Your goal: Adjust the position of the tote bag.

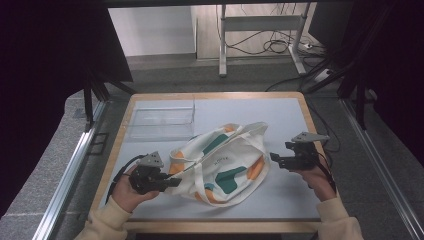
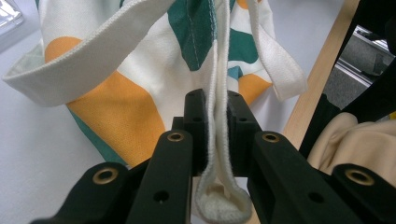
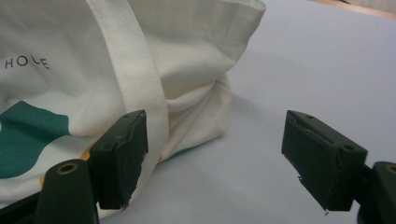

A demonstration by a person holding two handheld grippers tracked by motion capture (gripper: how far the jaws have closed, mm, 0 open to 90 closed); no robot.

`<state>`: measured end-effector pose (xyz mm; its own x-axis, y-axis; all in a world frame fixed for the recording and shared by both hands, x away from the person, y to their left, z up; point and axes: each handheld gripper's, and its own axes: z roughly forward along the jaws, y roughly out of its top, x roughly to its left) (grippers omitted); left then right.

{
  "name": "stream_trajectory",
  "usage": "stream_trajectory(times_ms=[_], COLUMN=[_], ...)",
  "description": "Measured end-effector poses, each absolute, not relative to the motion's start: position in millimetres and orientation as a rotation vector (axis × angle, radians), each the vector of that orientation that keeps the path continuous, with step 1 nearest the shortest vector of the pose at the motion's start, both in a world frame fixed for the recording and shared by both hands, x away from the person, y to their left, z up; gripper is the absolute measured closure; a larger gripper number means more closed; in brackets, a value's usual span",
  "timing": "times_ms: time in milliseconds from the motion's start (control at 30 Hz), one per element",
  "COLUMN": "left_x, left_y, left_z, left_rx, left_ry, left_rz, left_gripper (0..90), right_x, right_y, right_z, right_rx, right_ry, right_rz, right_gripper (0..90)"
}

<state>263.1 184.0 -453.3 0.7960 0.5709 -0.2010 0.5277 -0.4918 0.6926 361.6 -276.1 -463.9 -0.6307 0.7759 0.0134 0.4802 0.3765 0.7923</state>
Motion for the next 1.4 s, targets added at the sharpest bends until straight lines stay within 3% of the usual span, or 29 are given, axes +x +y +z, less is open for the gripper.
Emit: stream_trajectory(times_ms=[233, 533, 1033, 1200, 1300, 1367, 1400], left_x=[264, 265, 265, 266, 266, 266, 267], left_y=[184, 186, 185, 185, 185, 185, 185], left_z=[-454, -456, -456, -456, -457, -457, -458], left_rx=[2.197, 2.200, 2.194, 2.196, 2.200, 2.202, 2.203], left_ry=[0.804, 0.804, 0.811, 0.814, 0.818, 0.818, 0.819], left_rz=[0.065, 0.054, 0.047, 0.045, 0.046, 0.045, 0.043], left_gripper=[82.0, 82.2, 82.3, 82.3, 82.4, 82.4, 82.4], right_x=[378, 426, 467, 479, 486, 487, 489], right_y=[-279, -262, -240, -233, -228, -227, -225], right_z=[-449, -448, -445, -444, -444, -444, -444], right_rx=[1.007, 0.993, 0.871, 0.803, 0.745, 0.737, 0.719], right_ry=[2.270, 2.369, 2.534, 2.618, 2.683, 2.693, 2.703], right_rz=[1.154, 1.096, 0.981, 0.953, 0.952, 0.949, 0.916], right_gripper=[26.2, 27.9, 34.5, 40.4, 52.9, 55.4, 65.4])
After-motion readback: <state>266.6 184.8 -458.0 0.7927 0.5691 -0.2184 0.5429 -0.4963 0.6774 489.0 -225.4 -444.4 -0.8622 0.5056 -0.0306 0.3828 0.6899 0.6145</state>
